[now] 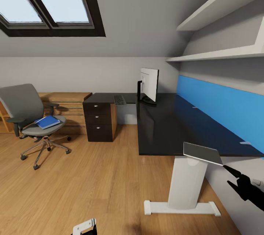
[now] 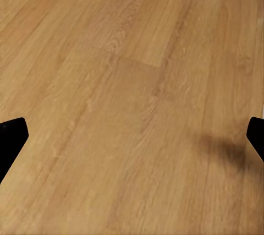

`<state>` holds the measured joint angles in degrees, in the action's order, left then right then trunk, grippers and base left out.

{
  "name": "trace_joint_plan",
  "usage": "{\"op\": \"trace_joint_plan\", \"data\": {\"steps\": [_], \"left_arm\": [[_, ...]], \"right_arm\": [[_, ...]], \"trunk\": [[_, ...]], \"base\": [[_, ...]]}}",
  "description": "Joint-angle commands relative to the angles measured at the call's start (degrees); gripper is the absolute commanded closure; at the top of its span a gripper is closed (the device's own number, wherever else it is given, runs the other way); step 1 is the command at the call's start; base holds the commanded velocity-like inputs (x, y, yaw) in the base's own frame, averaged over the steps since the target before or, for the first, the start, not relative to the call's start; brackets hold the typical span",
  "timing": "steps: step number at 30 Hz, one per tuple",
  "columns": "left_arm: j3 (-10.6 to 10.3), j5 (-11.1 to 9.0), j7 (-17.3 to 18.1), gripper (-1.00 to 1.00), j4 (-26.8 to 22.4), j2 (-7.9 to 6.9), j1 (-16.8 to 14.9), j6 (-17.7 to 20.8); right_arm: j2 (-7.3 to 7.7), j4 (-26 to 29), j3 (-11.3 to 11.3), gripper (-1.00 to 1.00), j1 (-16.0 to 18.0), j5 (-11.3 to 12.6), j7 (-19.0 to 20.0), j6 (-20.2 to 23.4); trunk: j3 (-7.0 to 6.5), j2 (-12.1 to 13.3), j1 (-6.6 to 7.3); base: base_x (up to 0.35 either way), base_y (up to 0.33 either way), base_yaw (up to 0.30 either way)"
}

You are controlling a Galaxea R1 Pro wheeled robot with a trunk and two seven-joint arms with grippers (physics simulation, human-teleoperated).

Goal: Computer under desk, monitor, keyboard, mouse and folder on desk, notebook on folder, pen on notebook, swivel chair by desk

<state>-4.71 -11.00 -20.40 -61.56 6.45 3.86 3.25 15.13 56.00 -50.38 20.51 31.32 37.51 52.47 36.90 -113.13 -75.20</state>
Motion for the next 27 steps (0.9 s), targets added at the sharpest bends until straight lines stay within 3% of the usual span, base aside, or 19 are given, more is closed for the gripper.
{"op": "trace_joint_plan", "data": {"steps": [1,9,27], "left_arm": [[-0.1,-0.3,-0.3,-1.0,-0.1,-0.05,0.0,0.3],[-0.1,-0.3,-0.2,-1.0,-0.1,-0.04,0.0,0.2],[-0.1,-0.3,-0.4,-1.0,-0.1,-0.12,0.0,0.2]], "right_arm": [[-0.07,0.1,-0.2,-1.0,0.1,0.0,-0.2,-0.7],[-0.1,0.0,-0.2,-1.0,0.2,0.0,-0.7,-1.9],[-0.07,-0.3,-0.2,-1.0,0.2,0.2,-0.7,-2.2]], "trunk": [[0.05,0.0,0.0],[0.05,0.0,0.0],[0.05,0.0,0.0]], "base": [[0.0,0.0,0.0],[0.016,0.0,0.0],[0.122,0.0,0.0]]}}
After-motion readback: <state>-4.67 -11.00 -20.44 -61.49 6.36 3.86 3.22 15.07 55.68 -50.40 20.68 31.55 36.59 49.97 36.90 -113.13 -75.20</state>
